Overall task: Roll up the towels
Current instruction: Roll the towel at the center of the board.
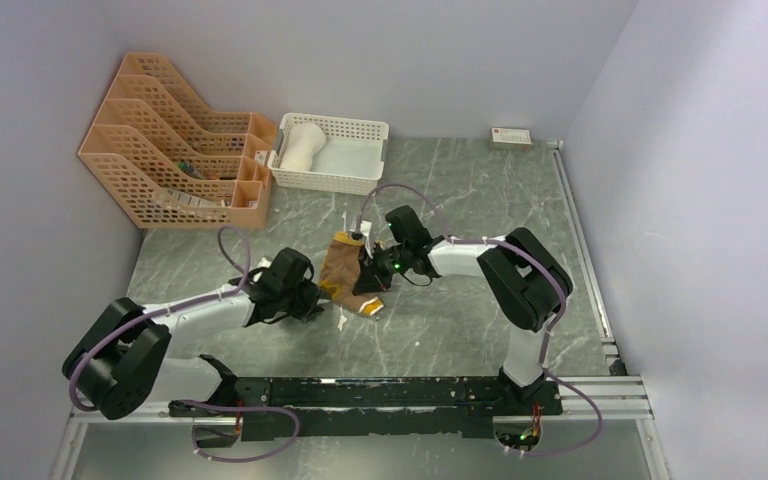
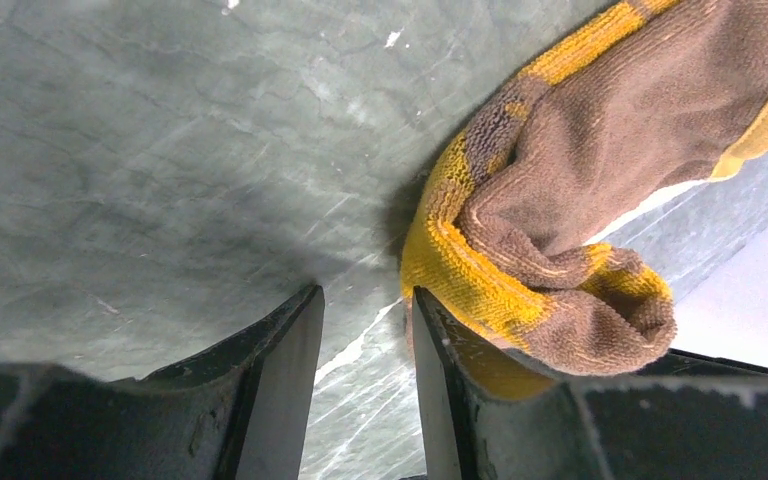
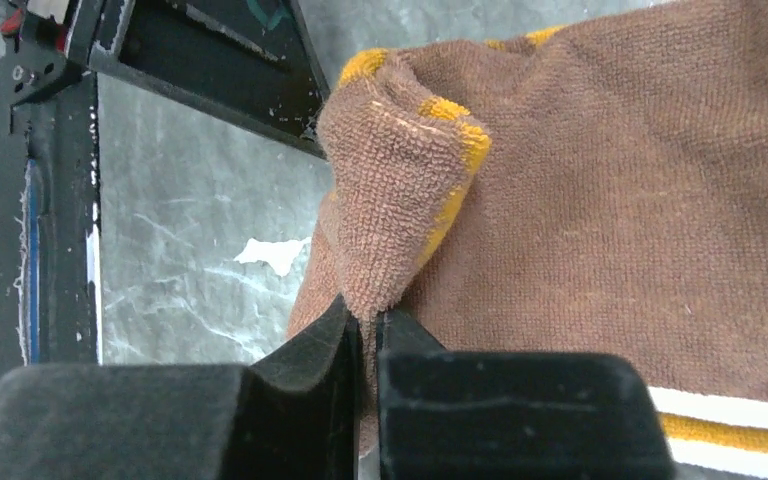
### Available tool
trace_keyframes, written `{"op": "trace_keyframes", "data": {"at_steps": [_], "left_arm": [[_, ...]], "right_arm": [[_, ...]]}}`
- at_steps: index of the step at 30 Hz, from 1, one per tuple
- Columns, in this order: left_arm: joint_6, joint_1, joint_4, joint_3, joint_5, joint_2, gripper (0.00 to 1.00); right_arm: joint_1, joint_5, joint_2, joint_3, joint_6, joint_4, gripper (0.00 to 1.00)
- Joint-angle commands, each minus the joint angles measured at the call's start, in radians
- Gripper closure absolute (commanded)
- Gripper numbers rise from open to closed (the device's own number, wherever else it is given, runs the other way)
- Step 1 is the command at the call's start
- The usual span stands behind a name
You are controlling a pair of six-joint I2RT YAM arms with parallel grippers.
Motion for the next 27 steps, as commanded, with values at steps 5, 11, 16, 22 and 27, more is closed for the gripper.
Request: {"op": "trace_keyframes", "data": {"at_steps": [5, 11, 16, 22, 27], "left_arm": [[0.196, 0.066, -0.2, 0.172, -0.138, -0.122, 0.46], [0.483, 0.252, -0.266, 0.354, -0.052, -0.117, 0.41], [0.598, 0.336, -0.224, 0.363, 0.111, -0.046, 0.43], [0.733, 0.354, -0.19, 0.378, 0.301, 0.003, 0.41], [0.873, 0.359, -0.282, 0.411, 0.359, -0.014, 0.33]], "right_arm": [[-0.021, 0.102, -0.021, 0.116, -0.191, -0.247, 1.0], [-0.024, 0.376, -0.112, 0.151, -0.389, -0.368, 1.0], [0.043, 0.412, -0.243, 0.102, -0.602, -0.419, 1.0], [0.092, 0.119, -0.246, 0.139, -0.726, -0.675, 1.0], [0.122, -0.039, -0.166, 0.161, -0.782, -0.819, 1.0]]}}
